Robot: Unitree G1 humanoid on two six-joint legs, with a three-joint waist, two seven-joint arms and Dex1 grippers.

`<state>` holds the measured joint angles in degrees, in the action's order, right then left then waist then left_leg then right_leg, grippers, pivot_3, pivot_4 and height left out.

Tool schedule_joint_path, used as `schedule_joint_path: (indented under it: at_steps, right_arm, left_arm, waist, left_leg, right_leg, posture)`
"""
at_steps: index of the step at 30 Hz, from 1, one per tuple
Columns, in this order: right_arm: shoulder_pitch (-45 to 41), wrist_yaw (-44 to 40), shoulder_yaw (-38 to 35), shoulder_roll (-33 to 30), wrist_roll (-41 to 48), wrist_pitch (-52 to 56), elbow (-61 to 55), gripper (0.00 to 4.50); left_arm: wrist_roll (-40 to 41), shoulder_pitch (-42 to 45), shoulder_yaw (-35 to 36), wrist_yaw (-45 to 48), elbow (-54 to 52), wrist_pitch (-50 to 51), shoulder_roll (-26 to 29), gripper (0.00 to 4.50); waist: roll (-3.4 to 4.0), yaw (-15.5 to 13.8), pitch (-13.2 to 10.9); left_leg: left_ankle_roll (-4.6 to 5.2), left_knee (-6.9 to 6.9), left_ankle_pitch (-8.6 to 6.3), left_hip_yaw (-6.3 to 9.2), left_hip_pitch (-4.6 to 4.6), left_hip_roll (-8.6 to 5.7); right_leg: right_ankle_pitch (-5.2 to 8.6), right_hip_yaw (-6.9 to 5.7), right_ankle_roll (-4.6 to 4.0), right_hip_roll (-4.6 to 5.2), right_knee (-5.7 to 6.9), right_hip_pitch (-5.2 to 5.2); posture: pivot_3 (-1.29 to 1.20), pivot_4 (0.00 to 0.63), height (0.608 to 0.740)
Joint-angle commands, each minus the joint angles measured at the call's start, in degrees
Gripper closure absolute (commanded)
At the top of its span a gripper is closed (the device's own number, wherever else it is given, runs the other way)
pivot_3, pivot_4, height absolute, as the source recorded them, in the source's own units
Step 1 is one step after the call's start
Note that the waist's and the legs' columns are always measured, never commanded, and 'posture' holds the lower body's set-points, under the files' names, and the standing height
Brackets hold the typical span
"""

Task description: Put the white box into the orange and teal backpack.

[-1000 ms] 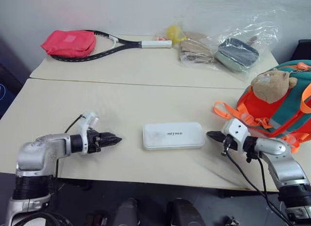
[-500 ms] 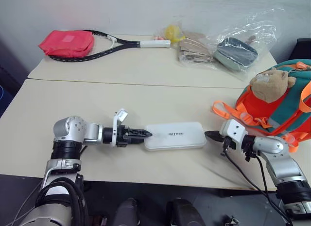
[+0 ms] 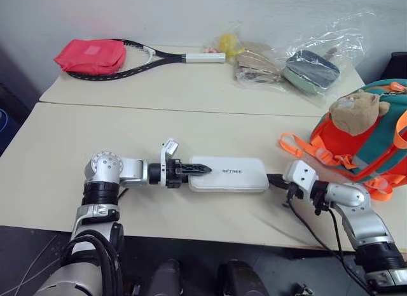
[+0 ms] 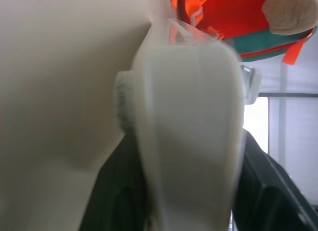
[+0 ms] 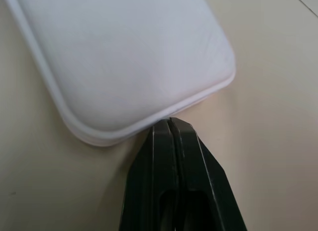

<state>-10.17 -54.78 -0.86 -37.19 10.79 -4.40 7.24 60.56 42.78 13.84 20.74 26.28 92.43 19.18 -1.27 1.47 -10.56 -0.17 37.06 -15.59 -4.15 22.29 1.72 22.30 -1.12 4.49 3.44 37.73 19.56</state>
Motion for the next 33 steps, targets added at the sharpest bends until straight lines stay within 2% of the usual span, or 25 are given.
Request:
schedule_joint_path:
  at_steps: [1,4,7,9,10,11,14,16,19,23,27,30,33]
  right_arm:
    - [4.48,-1.26,-5.19,0.69,7.94,0.24,-6.52,4.15]
    - [10.26,-0.18,-10.36,-0.62,11.02,2.55,-10.72,3.34]
    - [21.31,1.43,-20.9,-1.26,16.02,5.72,-17.07,2.36]
    - [27.91,3.94,-28.02,0.4,19.04,7.46,-19.74,1.68]
    - [30.64,5.37,-31.08,1.48,20.5,8.38,-20.44,1.2]
    - [33.19,6.59,-33.96,2.63,21.21,8.43,-20.52,1.0]
    - [37.87,8.85,-38.73,5.01,19.74,6.13,-19.59,0.03]
    - [38.46,10.93,-40.76,6.13,19.34,5.52,-18.12,0.03]
    - [34.93,12.17,-41.69,4.49,19.39,5.15,-15.53,0.03]
    - [23.48,9.99,-38.5,-1.26,16.88,2.51,-7.08,0.03]
    - [9.88,5.08,-33.68,-5.6,18.15,4.56,3.43,0.03]
    - [1.0,1.73,-29.66,-7.56,19.93,9.68,7.54,0.68]
    - [-5.86,-0.5,-26.57,-7.87,20.43,12.54,10.28,1.67]
  left_arm:
    - [6.16,-2.29,1.0,0.89,-7.74,0.07,0.53,3.18]
    - [7.7,-5.67,0.62,2.68,-14.33,0.07,2.67,3.18]
    - [2.4,-12.56,-1.44,12.56,-28.58,-11.99,8.33,3.18]
    - [0.17,-17.35,-2.33,23.59,-36.02,-20.48,13.41,3.18]
    - [-1.53,-19.13,-2.88,26.89,-37.96,-23.92,15.8,3.18]
    - [-2.99,-20.46,-2.91,28.88,-38.83,-26.65,17.47,3.18]
    - [-7.23,-23.64,-3.42,32.16,-39.3,-33.17,20.61,3.18]
    - [-9.52,-25.59,-3.75,34.51,-38.87,-37.28,21.53,3.18]
    - [-11.3,-26.86,-3.84,36.01,-37.63,-39.99,22.06,3.18]
    - [-11.18,-27.53,-3.51,36.2,-37.82,-40.66,21.71,3.18]
    - [-13.38,-29.78,-4.82,37.49,-37.98,-41.66,24.0,3.18]
    - [-14.28,-31.2,-4.02,37.43,-38.3,-42.75,25.01,3.18]
    - [-12.67,-32.48,-1.17,36.12,-39.41,-42.59,24.98,3.18]
  waist:
    - [0.0,-0.02,0.0]
    - [0.01,-0.02,-0.02]
    - [0.03,-0.04,-0.03]
    - [0.03,-0.01,-0.03]
    - [0.03,0.0,-0.03]
    - [0.03,-0.03,-0.03]
    - [0.06,-0.03,-0.02]
    - [0.1,0.09,0.0]
    - [0.1,0.36,-0.01]
    - [0.19,0.57,-0.05]
    - [0.19,0.33,-0.06]
    - [0.27,0.29,-0.12]
    - [0.29,0.29,-0.13]
  left_leg:
    - [0.0,-0.03,0.0,0.0,0.02,0.0]
    - [0.0,-0.02,-0.01,0.01,0.04,-0.01]
    - [-0.04,-0.1,-0.03,0.04,0.0,-0.01]
    - [-0.12,-0.3,-0.02,0.04,0.02,0.0]
    - [-0.18,-0.51,0.01,0.01,-0.02,-0.01]
    - [-0.2,-0.62,0.03,0.01,-0.03,-0.01]
    - [-0.23,-0.95,0.1,-0.03,-0.19,-0.07]
    - [-0.31,-1.02,0.07,-0.04,-0.21,-0.07]
    - [-0.17,-1.08,0.14,-0.09,-0.2,-0.04]
    - [-0.04,-1.04,0.14,-0.21,-0.2,-0.04]
    - [-0.02,-1.06,0.15,-0.2,-0.17,-0.02]
    - [0.03,-1.01,0.18,-0.21,-0.13,-0.02]
    - [0.08,-0.92,0.19,-0.21,-0.12,-0.03]
  right_leg:
    - [0.0,0.0,0.0,0.0,0.0,0.02]
    - [0.0,0.0,0.01,0.0,-0.04,0.0]
    - [0.01,0.0,0.01,0.0,-0.11,-0.07]
    - [0.02,0.0,-0.01,-0.05,-0.3,-0.05]
    - [0.03,0.01,-0.04,-0.07,-0.42,-0.05]
    - [0.03,0.01,-0.04,-0.07,-0.52,-0.07]
    - [0.02,0.04,-0.07,-0.04,-0.76,-0.21]
    - [0.02,0.06,-0.08,-0.02,-0.82,-0.22]
    - [0.02,0.11,-0.12,-0.02,-0.81,-0.13]
    - [0.0,0.17,-0.13,0.02,-0.74,-0.08]
    - [0.0,0.16,-0.12,-0.01,-0.62,0.03]
    - [0.01,0.16,-0.12,-0.02,-0.59,0.08]
    - [0.0,0.16,-0.11,0.03,-0.52,0.07]
  posture:
    - [0.0,0.15,0.74]
    - [0.0,0.15,0.74]
    - [0.0,0.15,0.74]
    - [0.0,0.15,0.74]
    - [0.0,0.15,0.74]
    - [0.0,0.15,0.74]
    - [0.0,0.15,0.74]
    - [0.0,0.15,0.74]
    - [0.0,0.15,0.74]
    - [0.0,0.15,0.74]
    - [0.0,0.15,0.74]
    - [0.0,0.15,0.74]
    - [0.0,0.15,0.74]
